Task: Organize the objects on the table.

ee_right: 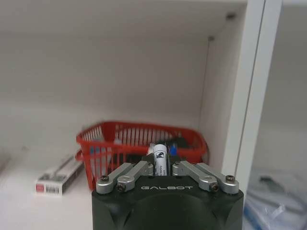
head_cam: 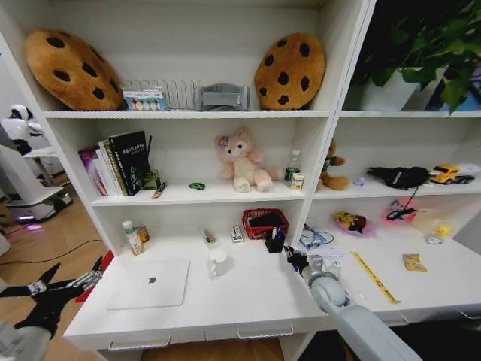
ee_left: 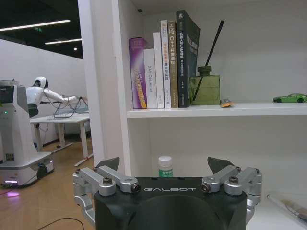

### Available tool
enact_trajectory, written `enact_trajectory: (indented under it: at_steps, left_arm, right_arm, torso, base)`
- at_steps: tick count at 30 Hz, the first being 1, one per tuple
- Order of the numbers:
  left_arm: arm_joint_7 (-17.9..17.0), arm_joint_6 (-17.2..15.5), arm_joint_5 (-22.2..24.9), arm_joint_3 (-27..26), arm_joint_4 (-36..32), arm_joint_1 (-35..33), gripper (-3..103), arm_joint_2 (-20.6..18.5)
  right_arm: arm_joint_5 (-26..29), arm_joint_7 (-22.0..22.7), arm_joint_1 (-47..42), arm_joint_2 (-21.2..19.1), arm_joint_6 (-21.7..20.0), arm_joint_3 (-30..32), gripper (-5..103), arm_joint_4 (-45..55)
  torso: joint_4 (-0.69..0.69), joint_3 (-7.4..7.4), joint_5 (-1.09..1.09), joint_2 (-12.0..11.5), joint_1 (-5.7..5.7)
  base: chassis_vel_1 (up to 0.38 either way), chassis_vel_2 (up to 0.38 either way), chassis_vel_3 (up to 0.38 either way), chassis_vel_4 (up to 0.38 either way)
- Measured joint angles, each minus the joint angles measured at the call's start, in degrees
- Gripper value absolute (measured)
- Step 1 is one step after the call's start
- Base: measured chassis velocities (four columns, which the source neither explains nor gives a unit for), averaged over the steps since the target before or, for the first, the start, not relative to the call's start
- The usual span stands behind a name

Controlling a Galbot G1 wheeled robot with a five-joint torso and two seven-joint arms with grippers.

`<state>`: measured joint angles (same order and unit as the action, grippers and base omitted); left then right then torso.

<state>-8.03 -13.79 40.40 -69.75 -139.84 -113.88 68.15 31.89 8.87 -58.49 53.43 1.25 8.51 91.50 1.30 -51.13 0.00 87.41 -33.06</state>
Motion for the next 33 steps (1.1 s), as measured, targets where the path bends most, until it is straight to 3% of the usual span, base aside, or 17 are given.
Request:
enact_trajectory:
  at_steps: [2, 3, 6, 10, 12, 17, 33]
  left_arm:
    - [0.0, 0.0, 0.0, 0.0, 0.0, 0.0, 100, 0.0]
    - [0.0, 0.0, 0.0, 0.0, 0.0, 0.0, 100, 0.0]
    - [0.0, 0.0, 0.0, 0.0, 0.0, 0.0, 100, 0.0]
    - [0.0, 0.0, 0.0, 0.0, 0.0, 0.0, 100, 0.0]
    - [0.0, 0.0, 0.0, 0.0, 0.0, 0.0, 100, 0.0]
    - [0.0, 0.0, 0.0, 0.0, 0.0, 0.0, 100, 0.0]
    - [0.0, 0.0, 0.0, 0.0, 0.0, 0.0, 100, 0.0]
  right_arm:
    - [-3.0, 0.0, 3.7, 2.2, 10.0, -1.7, 13, -4.8]
    - [-3.0, 0.0, 3.7, 2.2, 10.0, -1.7, 13, -4.8]
    - [-4.4, 0.7, 9.0, 6.0, 16.9, -3.4, 13, -11.5]
    - [-6.4, 1.5, 13.2, 9.5, 21.5, -4.8, 13, -16.8]
    - [-11.2, 2.1, 16.9, 13.3, 25.8, -5.0, 13, -22.4]
    - [-17.6, 2.8, 20.7, 17.3, 30.1, -4.9, 13, -28.7]
    - [-18.5, 2.1, 20.1, 17.2, 32.2, -3.8, 13, -33.5]
  torso:
    - [0.00, 0.00, -0.01, 0.0, 0.00]
    - [0.00, 0.00, -0.01, 0.0, 0.00]
    - [0.00, 0.00, -0.02, 0.0, 0.00]
    - [-0.01, -0.01, 0.01, 0.0, 0.00]
    - [-0.01, -0.01, -0.01, 0.0, 0.00]
    - [-0.02, -0.01, -0.01, 0.0, 0.00]
    - [0.01, 0.00, 0.00, 0.0, 0.01]
  base:
    - [0.000, 0.000, 0.000, 0.000]
    - [0.000, 0.000, 0.000, 0.000]
    - [0.000, 0.000, 0.000, 0.000]
    - [0.000, 0.000, 0.000, 0.000]
    - [0.000, 0.000, 0.000, 0.000]
    - [0.000, 0.000, 0.000, 0.000]
    - [0.000, 0.000, 0.000, 0.000]
